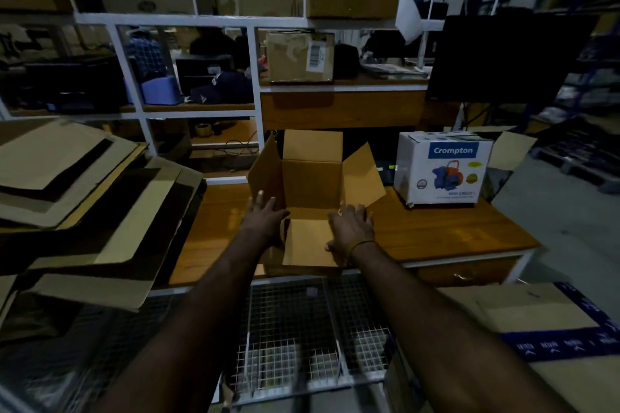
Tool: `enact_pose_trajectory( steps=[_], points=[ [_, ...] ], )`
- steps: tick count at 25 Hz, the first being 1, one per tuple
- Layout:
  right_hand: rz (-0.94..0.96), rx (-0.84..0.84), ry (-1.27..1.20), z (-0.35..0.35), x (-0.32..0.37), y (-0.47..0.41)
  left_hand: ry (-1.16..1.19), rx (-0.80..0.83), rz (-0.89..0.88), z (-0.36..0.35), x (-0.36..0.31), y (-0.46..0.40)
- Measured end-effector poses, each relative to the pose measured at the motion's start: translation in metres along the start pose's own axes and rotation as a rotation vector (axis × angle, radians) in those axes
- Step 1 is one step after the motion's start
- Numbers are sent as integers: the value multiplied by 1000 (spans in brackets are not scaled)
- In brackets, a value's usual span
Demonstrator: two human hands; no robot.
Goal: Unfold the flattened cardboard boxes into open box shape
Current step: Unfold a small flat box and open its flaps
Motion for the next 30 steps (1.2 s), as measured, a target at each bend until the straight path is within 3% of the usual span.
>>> enact_pose_trajectory(
  steps=[7,17,21,25,30],
  points=[
    [-109,-23,-109,-26,-10,-23,80,84,12,-22,5,-26],
    [-180,-285,-584,-33,-5,-43,349,-239,-59,-17,28,-39],
    [-205,-397,-600,-32,-2,-41,534,-402,-24,-25,33,-40],
    [-216,-418,-581,-31,8,-38,512,-362,144,-28,29,-30],
    [-348,-394,-458,-21,21,-27,513,-354,-2,-29,28,-40]
  ],
)
Point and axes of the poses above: each hand's wrist, its own y-axis away from the middle knuckle, its own z-axis out of the back of the hand, x = y × z, the point moved 9 cm from there along -y, towards the middle knuckle, and after that the axes turned 12 degrees about x, right-handed, at the moved point
